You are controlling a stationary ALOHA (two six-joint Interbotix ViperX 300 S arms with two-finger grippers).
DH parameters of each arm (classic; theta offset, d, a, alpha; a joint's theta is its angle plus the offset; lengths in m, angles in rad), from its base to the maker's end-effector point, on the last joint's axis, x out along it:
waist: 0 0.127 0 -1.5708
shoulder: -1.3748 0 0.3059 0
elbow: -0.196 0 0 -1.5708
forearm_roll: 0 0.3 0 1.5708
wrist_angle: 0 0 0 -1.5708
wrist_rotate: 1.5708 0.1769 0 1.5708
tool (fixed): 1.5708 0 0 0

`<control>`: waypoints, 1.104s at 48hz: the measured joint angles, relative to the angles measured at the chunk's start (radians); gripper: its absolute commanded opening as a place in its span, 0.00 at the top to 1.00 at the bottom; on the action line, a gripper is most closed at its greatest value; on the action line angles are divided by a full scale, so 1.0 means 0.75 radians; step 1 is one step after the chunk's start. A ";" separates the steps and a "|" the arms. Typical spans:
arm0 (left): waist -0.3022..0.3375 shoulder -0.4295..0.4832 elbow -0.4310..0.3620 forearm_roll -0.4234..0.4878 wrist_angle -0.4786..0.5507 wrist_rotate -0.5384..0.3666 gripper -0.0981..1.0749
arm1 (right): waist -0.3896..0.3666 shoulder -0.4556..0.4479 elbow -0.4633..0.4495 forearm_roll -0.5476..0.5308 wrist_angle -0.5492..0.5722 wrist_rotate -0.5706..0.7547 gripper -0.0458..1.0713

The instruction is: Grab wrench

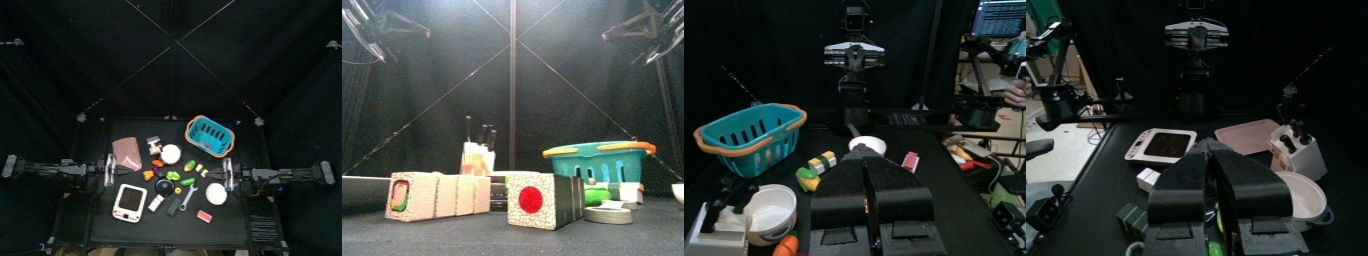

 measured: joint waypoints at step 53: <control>-0.194 0.356 0.012 -0.082 -0.129 -0.004 0.88 | 0.051 0.675 -0.176 0.018 0.051 0.008 0.94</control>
